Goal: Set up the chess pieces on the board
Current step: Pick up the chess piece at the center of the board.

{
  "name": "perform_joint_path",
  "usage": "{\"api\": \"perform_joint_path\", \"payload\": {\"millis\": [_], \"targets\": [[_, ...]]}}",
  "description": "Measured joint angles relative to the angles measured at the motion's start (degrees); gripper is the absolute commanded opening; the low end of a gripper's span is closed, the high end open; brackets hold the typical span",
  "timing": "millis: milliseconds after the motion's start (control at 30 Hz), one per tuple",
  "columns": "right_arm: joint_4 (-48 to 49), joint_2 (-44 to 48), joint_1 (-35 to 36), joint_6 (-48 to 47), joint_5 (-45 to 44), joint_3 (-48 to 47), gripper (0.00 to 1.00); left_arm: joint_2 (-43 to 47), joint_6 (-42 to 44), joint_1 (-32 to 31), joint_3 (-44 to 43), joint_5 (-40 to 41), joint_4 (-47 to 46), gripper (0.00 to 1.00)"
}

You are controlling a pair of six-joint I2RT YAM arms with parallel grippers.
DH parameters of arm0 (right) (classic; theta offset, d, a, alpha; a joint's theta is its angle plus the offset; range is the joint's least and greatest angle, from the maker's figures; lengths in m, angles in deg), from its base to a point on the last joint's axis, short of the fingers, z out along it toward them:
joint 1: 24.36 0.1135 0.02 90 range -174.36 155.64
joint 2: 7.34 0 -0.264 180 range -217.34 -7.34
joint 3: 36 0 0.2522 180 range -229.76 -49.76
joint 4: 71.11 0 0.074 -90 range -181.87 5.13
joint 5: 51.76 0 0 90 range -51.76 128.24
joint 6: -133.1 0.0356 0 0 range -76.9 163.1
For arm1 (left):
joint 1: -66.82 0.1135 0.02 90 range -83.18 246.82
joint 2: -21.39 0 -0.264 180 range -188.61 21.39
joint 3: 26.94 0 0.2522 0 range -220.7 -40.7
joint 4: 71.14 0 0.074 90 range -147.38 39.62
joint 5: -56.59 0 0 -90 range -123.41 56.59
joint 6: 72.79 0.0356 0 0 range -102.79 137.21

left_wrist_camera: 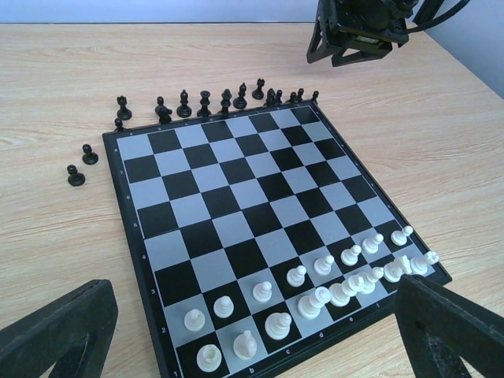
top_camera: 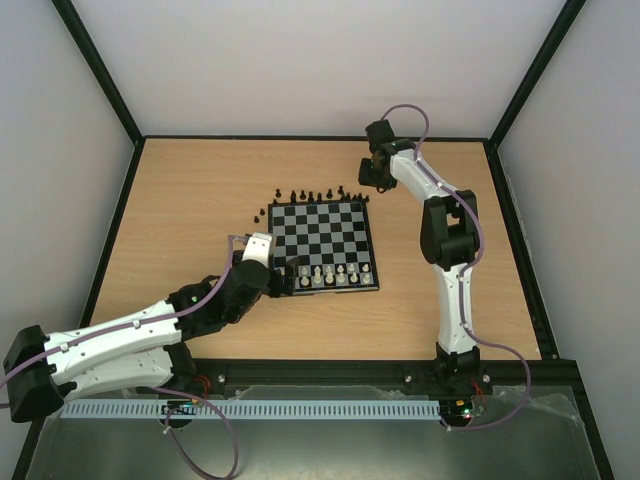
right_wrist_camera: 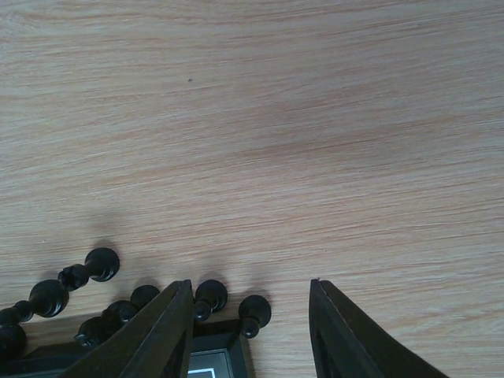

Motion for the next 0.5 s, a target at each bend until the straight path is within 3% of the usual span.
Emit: {"api": "perform_joint_path", "payload": {"millis": [333,500], "targets": [[-0.20,0.24,-0.02,-0.59,-1.27,0.00,0.52,-0.74,0.00,0.04,0.00,0.22,-0.07,0.99],[-0.20,0.57,-0.02,-0.83,-1.25,0.15,0.52,-1.62,0.00,0.26,0.00,-0.31,-0.09,0.99]]}}
